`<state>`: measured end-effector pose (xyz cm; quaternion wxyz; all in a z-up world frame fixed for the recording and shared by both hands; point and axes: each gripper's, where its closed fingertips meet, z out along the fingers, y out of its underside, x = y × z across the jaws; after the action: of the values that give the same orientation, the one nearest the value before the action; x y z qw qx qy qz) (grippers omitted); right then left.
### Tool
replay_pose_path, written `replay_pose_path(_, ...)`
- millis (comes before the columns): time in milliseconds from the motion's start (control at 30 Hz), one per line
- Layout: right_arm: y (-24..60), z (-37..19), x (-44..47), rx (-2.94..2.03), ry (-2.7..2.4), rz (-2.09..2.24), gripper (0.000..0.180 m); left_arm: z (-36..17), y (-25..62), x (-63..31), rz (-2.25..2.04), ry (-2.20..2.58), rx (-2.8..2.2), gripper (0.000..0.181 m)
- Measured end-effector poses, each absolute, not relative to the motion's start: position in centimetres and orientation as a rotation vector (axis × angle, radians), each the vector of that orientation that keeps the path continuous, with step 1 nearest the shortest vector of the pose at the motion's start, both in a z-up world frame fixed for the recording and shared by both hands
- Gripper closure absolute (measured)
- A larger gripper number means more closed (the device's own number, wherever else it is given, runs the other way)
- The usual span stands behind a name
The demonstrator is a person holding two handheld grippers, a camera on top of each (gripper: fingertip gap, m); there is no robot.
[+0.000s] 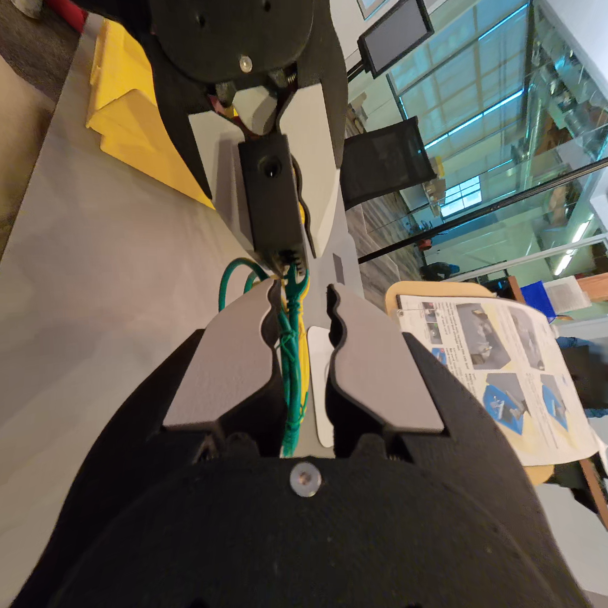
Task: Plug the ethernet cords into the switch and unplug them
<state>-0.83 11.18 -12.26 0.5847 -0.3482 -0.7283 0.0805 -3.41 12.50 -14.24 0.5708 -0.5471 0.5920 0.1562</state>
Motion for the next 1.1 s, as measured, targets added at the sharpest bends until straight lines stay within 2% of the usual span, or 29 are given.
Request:
replay_pose_path(33, 11.0, -12.1, -1.0, -0.795, -1.708, 0.175, 0.156, -14.1, 12.5, -3.3, 0.372, 1.394, -1.276, 0.151)
replay_pose_path(300, 10.9, -12.0, -1.9, -0.734, -1.751, 0.105, 0.166, -12.8, 11.9, -2.9, 0.357, 1.392, -1.250, 0.151)
replay_pose_path(833, 9.9, -11.0, -1.5, -0.585, -1.893, -0.054, 0.167, -12.0, 11.0, -2.3, 0.251, 1.399, -1.262, 0.151)
replay_pose_path(1100, 9.8, -12.3, -1.0, -0.634, -2.049, -0.140, 0.168, -13.2, 10.7, -1.8, 0.163, 1.426, -1.321, 0.151)
